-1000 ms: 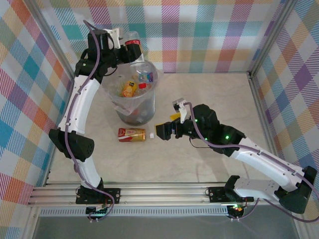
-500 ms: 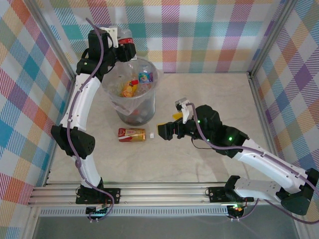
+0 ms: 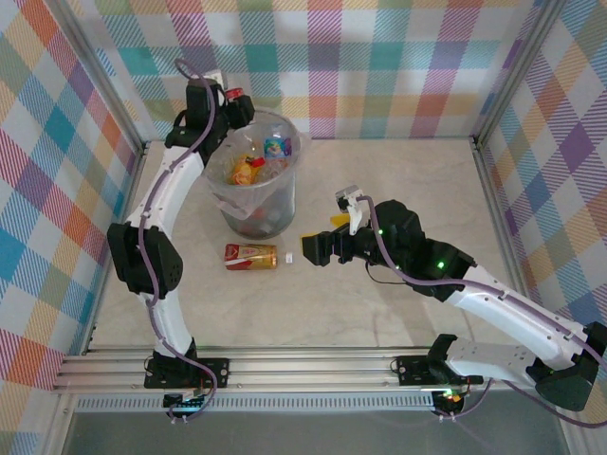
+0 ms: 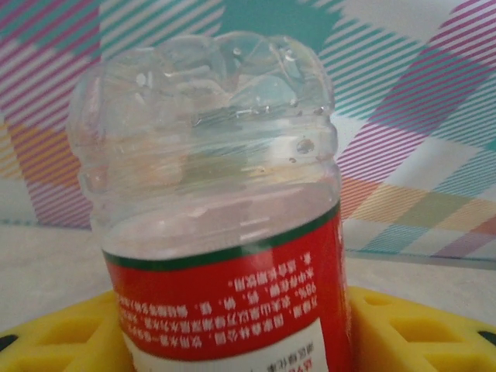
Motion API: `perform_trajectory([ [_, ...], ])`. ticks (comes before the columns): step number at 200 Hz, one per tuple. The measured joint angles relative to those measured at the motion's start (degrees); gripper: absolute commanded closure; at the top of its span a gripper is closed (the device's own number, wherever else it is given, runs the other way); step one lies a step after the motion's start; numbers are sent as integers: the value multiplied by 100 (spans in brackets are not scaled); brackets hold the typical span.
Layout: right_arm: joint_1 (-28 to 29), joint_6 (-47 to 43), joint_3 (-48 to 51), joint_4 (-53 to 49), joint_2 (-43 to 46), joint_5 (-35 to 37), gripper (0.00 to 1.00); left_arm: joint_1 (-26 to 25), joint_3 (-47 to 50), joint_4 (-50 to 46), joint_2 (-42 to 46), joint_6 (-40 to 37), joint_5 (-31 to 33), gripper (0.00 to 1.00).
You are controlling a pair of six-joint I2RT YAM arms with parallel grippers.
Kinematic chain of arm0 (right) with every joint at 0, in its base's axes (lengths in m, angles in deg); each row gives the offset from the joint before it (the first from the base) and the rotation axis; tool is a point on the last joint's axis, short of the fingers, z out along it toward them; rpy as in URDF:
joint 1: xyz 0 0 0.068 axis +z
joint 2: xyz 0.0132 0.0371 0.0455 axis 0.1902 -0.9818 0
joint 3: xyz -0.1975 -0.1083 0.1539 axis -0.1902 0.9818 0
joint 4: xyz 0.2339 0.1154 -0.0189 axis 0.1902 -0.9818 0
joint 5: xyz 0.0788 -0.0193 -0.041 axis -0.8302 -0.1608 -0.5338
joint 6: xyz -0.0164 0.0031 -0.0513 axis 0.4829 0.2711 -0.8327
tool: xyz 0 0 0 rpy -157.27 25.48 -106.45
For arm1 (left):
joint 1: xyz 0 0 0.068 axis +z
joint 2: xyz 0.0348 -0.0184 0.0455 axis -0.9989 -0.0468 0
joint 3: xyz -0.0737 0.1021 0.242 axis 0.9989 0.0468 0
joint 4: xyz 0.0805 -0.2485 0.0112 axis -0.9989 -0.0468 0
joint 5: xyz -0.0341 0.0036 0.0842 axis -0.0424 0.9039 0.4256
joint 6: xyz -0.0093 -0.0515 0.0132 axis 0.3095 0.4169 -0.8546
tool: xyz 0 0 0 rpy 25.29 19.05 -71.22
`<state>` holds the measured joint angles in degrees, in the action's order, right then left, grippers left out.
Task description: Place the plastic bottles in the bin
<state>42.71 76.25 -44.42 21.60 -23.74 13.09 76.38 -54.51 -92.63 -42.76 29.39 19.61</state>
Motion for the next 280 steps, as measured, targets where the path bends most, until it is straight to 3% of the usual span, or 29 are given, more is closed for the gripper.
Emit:
perform_trajectory([
  [22, 0, 0, 4, 0, 0, -2, 0, -2, 286, 352, 39, 278, 160, 39],
  [82, 4, 0, 109, 35, -2, -24, 0, 0, 876, 588, 509, 688, 525, 20],
  [115, 4, -24, 173, -2, -2, -116, 0, 0, 874, 352, 767, 673, 529, 0],
  [153, 4, -481, 365, -48, -31, -540, 0, 0, 592, -308, 1158, 516, 448, 0],
  [198, 4, -1311, 940, 79, -636, -914, 0, 0, 538, -1191, 2052, 76, -496, 0],
  [242, 4, -1934, 1115, 457, -1580, -1108, 0, 0, 1814, -1978, 3722, 107, -966, 0],
  [265, 4, -2159, 1119, 610, -1834, -1108, 1, 0, 2170, -2424, 4129, 221, -1058, 0],
  [280, 4, -2474, 944, 822, -2229, -1082, 1, 0, 3025, -2284, 4686, 483, -1224, 0],
])
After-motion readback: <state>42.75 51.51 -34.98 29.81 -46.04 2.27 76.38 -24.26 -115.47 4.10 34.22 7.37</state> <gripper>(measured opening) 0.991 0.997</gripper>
